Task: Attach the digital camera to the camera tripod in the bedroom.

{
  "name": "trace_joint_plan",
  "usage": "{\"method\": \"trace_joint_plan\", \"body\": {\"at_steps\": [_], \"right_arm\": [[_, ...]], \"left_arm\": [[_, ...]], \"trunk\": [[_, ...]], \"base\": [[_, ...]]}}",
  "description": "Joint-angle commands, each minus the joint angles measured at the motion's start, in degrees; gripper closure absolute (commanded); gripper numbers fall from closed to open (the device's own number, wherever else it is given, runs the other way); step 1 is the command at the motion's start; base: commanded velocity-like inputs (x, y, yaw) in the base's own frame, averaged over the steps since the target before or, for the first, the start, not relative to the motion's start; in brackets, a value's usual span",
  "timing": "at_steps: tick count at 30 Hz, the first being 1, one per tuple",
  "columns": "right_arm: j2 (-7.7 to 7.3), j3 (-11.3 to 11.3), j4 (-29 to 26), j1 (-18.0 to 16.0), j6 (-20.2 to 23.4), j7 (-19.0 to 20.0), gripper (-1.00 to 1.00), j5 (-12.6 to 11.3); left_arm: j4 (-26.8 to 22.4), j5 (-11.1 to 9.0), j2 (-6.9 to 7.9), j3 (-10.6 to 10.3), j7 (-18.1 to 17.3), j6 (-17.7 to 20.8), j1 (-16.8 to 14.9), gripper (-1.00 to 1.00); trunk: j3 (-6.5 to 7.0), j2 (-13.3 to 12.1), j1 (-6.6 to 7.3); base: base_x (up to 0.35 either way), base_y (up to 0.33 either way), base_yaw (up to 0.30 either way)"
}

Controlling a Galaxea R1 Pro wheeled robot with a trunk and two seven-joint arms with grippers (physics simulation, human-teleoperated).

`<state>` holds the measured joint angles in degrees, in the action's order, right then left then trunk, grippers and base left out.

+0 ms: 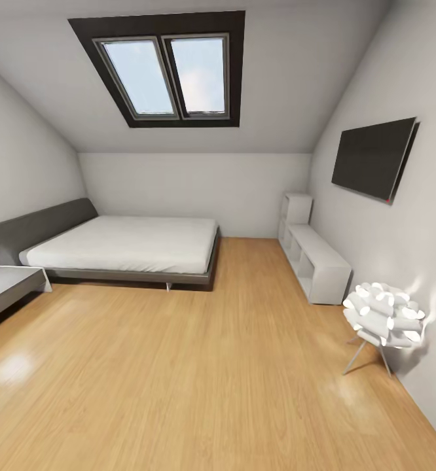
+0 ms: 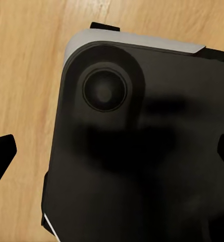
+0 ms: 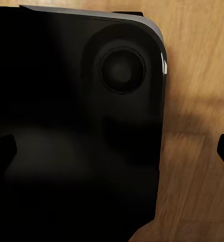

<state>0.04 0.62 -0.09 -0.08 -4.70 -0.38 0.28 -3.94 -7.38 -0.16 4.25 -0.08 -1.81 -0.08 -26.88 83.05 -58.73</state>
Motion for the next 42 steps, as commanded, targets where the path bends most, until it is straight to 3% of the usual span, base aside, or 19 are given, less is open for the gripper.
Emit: {"method": "trace_joint_plan", "body": {"at_steps": [1,14,42], "right_arm": [[0.03,-0.01,0.0,-0.01,-0.24,-0.04,-1.0,-0.04],[0.09,-0.3,0.0,-0.01,-0.78,-0.06,-1.0,-0.43],[-0.1,0.11,0.0,-0.01,-0.58,0.12,-1.0,0.16]], "left_arm": [[-0.02,-0.19,-0.02,0.39,-0.01,-0.12,-0.01,-1.0],[-0.1,-0.3,-0.02,0.41,-0.01,-0.12,-0.01,-1.0],[-0.1,-0.28,-0.02,0.41,-0.01,-0.12,-0.01,-1.0]], "trunk": [[-0.05,0.02,0.0],[-0.05,0.02,0.0],[-0.05,0.02,0.0]], "base": [[0.0,0.0,-0.072],[0.0,0.0,-0.152],[0.0,0.0,-0.007]]}}
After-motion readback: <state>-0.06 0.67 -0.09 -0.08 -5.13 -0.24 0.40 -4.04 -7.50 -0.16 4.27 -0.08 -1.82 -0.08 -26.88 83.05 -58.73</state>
